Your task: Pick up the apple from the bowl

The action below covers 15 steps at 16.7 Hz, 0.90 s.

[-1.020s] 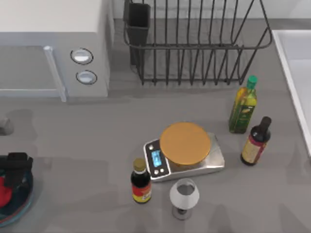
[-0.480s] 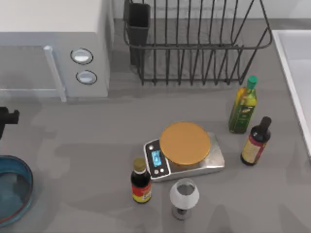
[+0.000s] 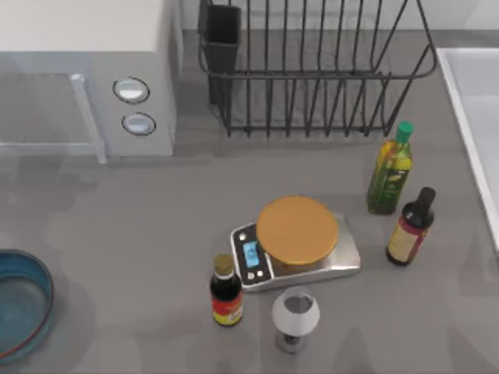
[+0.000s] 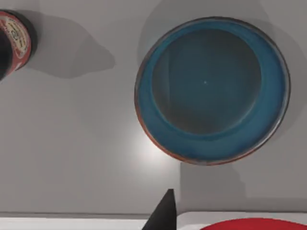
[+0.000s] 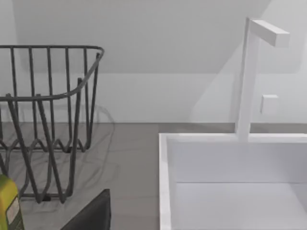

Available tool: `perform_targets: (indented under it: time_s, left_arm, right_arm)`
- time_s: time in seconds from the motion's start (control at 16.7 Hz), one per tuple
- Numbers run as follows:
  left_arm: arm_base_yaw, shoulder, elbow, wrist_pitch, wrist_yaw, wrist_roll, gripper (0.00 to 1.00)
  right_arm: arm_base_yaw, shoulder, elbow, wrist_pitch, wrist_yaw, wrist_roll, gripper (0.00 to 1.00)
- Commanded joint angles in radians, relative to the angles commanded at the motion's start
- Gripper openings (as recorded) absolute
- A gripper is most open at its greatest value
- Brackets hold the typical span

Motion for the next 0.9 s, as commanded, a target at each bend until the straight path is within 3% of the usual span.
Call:
perform_targets:
  time_s: [0.54, 0.72, 0.9]
  left_arm:
    - [-0.012, 0.002, 0.071, -0.055, 0.000, -0.015, 0.00]
    - [-0.111, 0.103, 0.130, -0.017, 0.002, -0.113, 0.00]
    - [-0.292, 0.282, 0.207, 0.051, 0.006, -0.285, 0.00]
  right_arm:
    - [0.000, 0.000, 0.000, 0.000, 0.000, 0.000, 1.00]
    - [0.000, 0.000, 0.000, 0.000, 0.000, 0.000, 1.00]
    - [0.000, 0.000, 0.000, 0.000, 0.000, 0.000, 1.00]
